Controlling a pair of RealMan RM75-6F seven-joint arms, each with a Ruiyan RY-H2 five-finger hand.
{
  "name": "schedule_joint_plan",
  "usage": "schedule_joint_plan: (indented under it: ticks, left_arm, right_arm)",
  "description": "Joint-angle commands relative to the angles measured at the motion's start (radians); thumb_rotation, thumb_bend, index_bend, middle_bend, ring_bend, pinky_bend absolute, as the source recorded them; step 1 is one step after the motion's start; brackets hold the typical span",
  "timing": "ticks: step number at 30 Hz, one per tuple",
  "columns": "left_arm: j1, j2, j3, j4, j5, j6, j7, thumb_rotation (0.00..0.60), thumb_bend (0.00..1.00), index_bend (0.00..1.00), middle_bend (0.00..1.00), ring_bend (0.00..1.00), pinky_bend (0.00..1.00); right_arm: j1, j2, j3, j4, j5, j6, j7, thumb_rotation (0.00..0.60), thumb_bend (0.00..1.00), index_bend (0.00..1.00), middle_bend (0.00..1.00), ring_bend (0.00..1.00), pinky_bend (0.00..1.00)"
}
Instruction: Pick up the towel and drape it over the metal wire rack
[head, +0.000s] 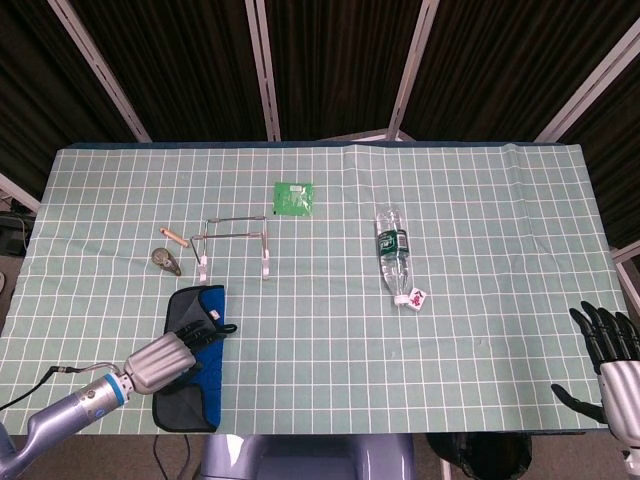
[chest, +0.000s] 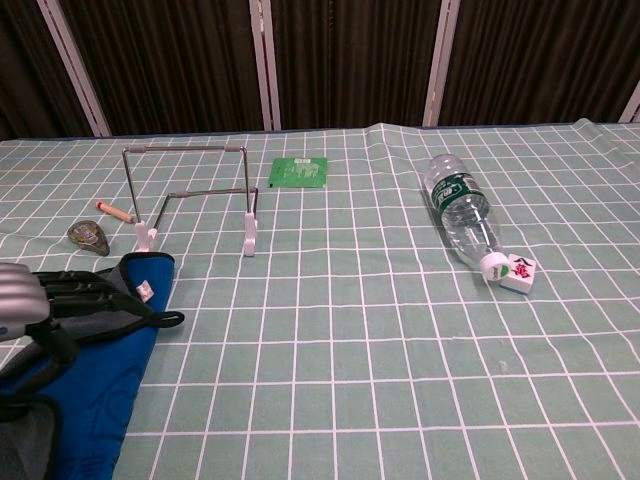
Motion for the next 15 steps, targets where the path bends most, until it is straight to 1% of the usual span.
schedule_joint_plan:
  ticks: [1, 4, 6, 7, 8, 9, 10, 11, 13, 15]
  left_arm:
    - [0.029, 0.031, 0.04, 0.025, 0.04, 0.045, -0.033, 0.6, 0.36, 0.67, 0.0, 0.0, 0.0]
    - [0.048, 0.045, 0.07, 0.049, 0.075, 0.081, -0.067, 0.6, 0.36, 0.66, 0.0, 0.0, 0.0]
    - [0.057, 0.05, 0.087, 0.062, 0.094, 0.098, -0.088, 0.6, 0.35, 0.61, 0.0, 0.0, 0.0]
    - [0.061, 0.051, 0.094, 0.069, 0.102, 0.102, -0.095, 0.6, 0.3, 0.51, 0.0, 0.0, 0.0]
    - [0.065, 0.054, 0.102, 0.076, 0.108, 0.101, -0.095, 0.6, 0.23, 0.35, 0.0, 0.0, 0.0]
    - [0.069, 0.058, 0.108, 0.082, 0.112, 0.099, -0.089, 0.6, 0.18, 0.23, 0.0, 0.0, 0.0]
    - [0.073, 0.061, 0.112, 0.085, 0.115, 0.098, -0.079, 0.6, 0.11, 0.09, 0.0, 0.0, 0.0]
    - [0.077, 0.065, 0.116, 0.087, 0.119, 0.099, -0.072, 0.6, 0.07, 0.01, 0.0, 0.0, 0.0]
    - [0.088, 0.073, 0.122, 0.085, 0.127, 0.12, -0.078, 0.6, 0.04, 0.0, 0.0, 0.0, 0.0]
    - [0.103, 0.085, 0.124, 0.087, 0.141, 0.166, -0.102, 0.6, 0.04, 0.0, 0.0, 0.0, 0.0]
  right_arm:
    - [-0.003, -0.002, -0.004, -0.003, -0.008, 0.004, -0.007, 0.6, 0.0, 0.0, 0.0, 0.0, 0.0]
    - [-0.005, -0.005, -0.008, -0.006, -0.018, 0.007, -0.017, 0.6, 0.0, 0.0, 0.0, 0.0, 0.0]
    - [-0.005, -0.006, -0.01, -0.009, -0.023, 0.008, -0.025, 0.6, 0.0, 0.0, 0.0, 0.0, 0.0]
    - [-0.005, -0.007, -0.011, -0.01, -0.025, 0.007, -0.028, 0.6, 0.0, 0.0, 0.0, 0.0, 0.0]
    - [-0.006, -0.008, -0.012, -0.011, -0.027, 0.007, -0.032, 0.6, 0.0, 0.0, 0.0, 0.0, 0.0]
    - [-0.006, -0.009, -0.013, -0.012, -0.03, 0.007, -0.035, 0.6, 0.0, 0.0, 0.0, 0.0, 0.0]
    - [-0.006, -0.009, -0.014, -0.013, -0.033, 0.007, -0.039, 0.6, 0.0, 0.0, 0.0, 0.0, 0.0]
    - [-0.006, -0.01, -0.015, -0.013, -0.035, 0.008, -0.041, 0.6, 0.0, 0.0, 0.0, 0.0, 0.0]
    - [-0.007, -0.011, -0.016, -0.015, -0.039, 0.009, -0.046, 0.6, 0.0, 0.0, 0.0, 0.0, 0.0]
    - [-0.007, -0.012, -0.017, -0.017, -0.043, 0.01, -0.05, 0.6, 0.0, 0.0, 0.0, 0.0, 0.0]
